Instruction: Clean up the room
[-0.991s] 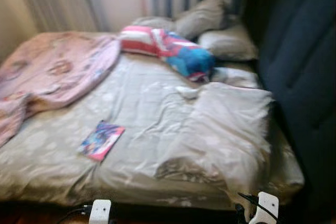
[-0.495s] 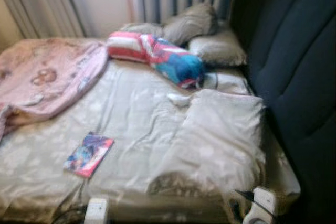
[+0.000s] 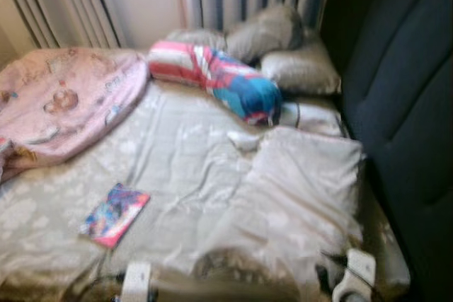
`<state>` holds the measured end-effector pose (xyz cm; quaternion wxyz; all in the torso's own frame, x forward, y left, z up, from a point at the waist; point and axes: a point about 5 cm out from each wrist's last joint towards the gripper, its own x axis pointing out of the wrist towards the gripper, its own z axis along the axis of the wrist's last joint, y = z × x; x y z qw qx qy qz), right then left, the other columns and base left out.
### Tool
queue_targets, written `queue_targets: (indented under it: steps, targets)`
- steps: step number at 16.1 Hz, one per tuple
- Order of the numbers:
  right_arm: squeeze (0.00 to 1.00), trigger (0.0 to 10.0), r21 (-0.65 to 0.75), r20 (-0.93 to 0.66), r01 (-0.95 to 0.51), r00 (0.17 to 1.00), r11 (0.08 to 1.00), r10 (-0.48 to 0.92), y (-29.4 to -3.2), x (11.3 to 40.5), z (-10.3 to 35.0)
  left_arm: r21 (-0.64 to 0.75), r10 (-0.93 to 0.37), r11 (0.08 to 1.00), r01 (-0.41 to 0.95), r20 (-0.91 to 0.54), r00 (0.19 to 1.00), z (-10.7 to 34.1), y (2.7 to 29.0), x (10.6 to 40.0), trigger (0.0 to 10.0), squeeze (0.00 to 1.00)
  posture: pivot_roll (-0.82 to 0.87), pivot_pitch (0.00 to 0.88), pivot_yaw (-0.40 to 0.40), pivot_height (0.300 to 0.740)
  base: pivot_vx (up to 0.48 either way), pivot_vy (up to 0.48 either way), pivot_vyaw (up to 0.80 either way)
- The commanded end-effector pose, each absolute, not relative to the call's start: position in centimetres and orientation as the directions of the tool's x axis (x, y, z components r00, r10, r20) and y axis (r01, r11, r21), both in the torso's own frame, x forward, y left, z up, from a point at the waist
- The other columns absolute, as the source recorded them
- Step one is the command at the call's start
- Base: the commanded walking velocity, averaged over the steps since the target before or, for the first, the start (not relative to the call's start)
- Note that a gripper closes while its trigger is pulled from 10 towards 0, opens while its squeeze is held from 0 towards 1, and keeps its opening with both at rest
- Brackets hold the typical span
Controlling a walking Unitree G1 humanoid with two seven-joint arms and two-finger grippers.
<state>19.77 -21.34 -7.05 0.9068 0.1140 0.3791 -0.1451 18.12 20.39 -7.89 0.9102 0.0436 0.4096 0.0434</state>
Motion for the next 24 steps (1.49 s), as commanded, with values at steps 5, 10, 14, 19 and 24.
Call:
queue_targets:
  steps: [5, 10, 14, 19, 24]
  targets:
    - [0.00, 10.0, 0.139, -0.680, 0.348, 0.715, 0.927, -0.166, -20.9, 21.3, -6.2, 0.127, 0.124, 0.991, -0.042, -0.756, 0.642, -8.2, 20.9, 17.3, 10.0, 0.00, 0.12, 0.015, -0.018, 0.740, 0.000, 0.000, 0.00]
    - [0.00, 10.0, 0.141, -0.690, 0.342, 0.707, 0.929, -0.155, -20.7, 20.8, -6.5, 0.135, 0.115, 0.991, -0.018, -0.759, 0.641, -8.3, 21.0, 17.1, 10.0, 0.00, 0.12, 0.000, -0.012, 0.740, 0.000, -0.052, 0.00]
    - [0.00, 10.0, 0.149, -0.688, 0.329, 0.711, 0.932, -0.141, -20.4, 20.9, -6.5, 0.138, 0.111, 0.990, -0.008, -0.754, 0.648, -8.1, 21.0, 17.4, 10.0, 0.00, 0.12, 0.000, -0.012, 0.740, 0.000, -0.195, 0.00]
    - [0.00, 10.0, 0.163, -0.690, 0.303, 0.715, 0.939, -0.111, -19.9, 21.0, -6.6, 0.150, 0.123, 0.989, -0.012, -0.755, 0.644, -8.2, 21.3, 17.1, 10.0, 0.00, 0.13, 0.000, -0.014, 0.740, 0.000, 0.000, 0.00]
    - [0.00, 10.0, 0.232, -0.674, 0.323, 0.734, 0.917, -0.088, -19.2, 21.6, -6.3, 0.152, 0.124, 0.988, -0.012, -0.760, 0.638, -8.4, 21.5, 16.6, 10.0, 0.00, 0.13, 0.000, -0.016, 0.740, 0.000, 0.000, 0.00]
